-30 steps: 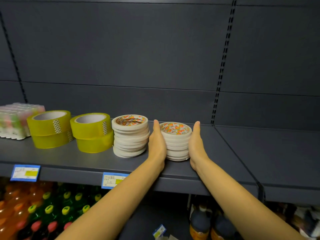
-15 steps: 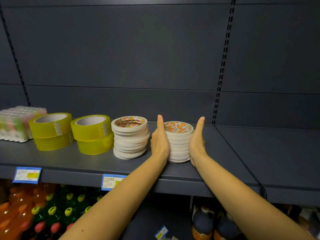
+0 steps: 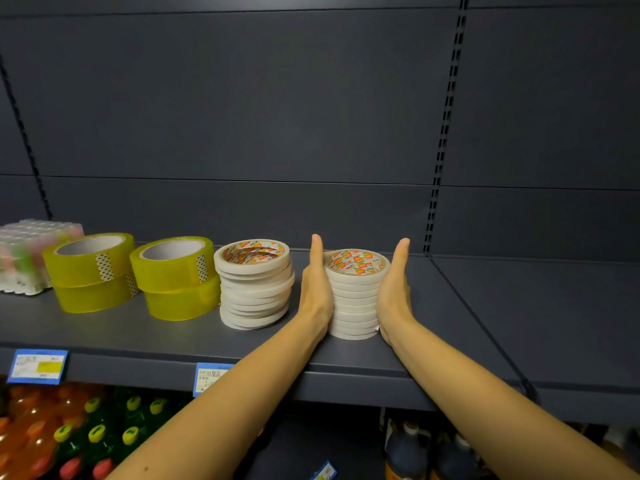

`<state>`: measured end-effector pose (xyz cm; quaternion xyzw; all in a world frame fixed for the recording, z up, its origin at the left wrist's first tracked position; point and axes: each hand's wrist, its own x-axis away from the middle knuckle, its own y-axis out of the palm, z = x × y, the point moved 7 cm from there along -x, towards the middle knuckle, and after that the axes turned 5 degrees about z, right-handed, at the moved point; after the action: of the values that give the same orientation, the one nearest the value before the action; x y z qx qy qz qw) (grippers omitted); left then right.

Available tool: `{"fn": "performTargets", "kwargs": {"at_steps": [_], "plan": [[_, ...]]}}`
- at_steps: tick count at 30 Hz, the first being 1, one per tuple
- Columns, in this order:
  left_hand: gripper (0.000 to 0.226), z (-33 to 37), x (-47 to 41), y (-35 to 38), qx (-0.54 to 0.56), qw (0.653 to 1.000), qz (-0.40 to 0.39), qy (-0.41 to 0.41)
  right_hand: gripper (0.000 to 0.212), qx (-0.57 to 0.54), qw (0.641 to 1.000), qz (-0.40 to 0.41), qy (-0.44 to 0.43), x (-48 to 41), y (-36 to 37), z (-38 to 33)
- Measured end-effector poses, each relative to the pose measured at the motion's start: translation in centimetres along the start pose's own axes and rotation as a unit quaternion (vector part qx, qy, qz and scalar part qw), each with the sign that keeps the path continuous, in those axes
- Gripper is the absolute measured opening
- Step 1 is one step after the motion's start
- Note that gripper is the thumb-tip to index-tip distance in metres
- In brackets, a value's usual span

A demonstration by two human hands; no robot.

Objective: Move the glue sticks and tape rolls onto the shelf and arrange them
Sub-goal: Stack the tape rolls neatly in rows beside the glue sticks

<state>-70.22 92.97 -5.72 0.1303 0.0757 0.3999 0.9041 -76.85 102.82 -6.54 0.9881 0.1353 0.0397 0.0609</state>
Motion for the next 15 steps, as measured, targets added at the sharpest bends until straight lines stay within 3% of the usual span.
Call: {"fn": "performTargets", "kwargs": {"at_steps": [3, 6, 8, 9, 11, 12, 15], "plan": [[0.062, 0.0, -0.1, 0.0, 0.000, 1.000, -0.005, 0.004, 0.066, -0.016, 0.997, -0.017, -0.076, 0.4, -0.2, -1.0], [0.064, -0.1, -0.1, -0.1, 0.008, 1.000, -0.021, -0.004, 0.036, 0.062, 0.944, -0.003, -0.324, 2.1, -1.6, -5.3], [0.066, -0.1, -0.1, -0.1, 0.018, 0.999, -0.028, -0.013, 0.043, 0.208, 0.860, -0.114, -0.453, 4.0, -0.5, -7.8], [0.065, 0.0, 0.0, -0.1, 0.024, 0.999, -0.028, -0.016, 0.049, 0.332, 0.790, -0.180, -0.483, 4.8, 0.6, -8.2], [0.062, 0.0, 0.1, -0.1, 0.041, 0.998, -0.024, -0.030, 0.054, 0.551, 0.617, -0.264, -0.497, 5.4, 2.3, -7.5], [0.062, -0.1, 0.2, -0.2, 0.043, 0.998, -0.019, -0.039, 0.055, 0.611, 0.563, -0.284, -0.479, 5.3, 2.7, -7.2], [0.063, -0.3, 0.2, -0.2, 0.037, 0.998, -0.014, -0.056, 0.050, 0.679, 0.510, -0.301, -0.434, 5.2, 3.6, -7.0]]}}
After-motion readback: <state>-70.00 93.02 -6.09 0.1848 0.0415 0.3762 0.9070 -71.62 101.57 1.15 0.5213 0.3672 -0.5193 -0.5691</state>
